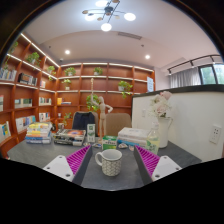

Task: Pour water

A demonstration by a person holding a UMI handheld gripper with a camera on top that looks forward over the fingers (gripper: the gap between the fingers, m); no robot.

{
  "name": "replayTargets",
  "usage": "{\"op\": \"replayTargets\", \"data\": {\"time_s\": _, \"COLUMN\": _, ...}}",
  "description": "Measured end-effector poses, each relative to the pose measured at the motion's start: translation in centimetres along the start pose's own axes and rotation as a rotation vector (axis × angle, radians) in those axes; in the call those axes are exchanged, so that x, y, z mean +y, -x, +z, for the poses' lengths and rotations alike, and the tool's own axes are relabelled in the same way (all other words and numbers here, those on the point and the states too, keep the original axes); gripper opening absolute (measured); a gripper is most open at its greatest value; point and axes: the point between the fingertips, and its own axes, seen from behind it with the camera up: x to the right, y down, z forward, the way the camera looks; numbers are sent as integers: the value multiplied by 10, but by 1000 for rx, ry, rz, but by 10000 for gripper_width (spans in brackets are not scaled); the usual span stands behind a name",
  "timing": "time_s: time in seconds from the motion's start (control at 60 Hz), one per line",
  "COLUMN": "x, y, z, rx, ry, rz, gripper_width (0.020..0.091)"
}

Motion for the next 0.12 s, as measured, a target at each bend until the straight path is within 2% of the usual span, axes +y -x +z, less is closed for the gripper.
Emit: {"op": "replayTargets", "data": {"time_s": 0.117, "x": 2, "y": 7, "z": -4, "rx": -7, "ry": 11, "rz": -12, "gripper_width": 845}}
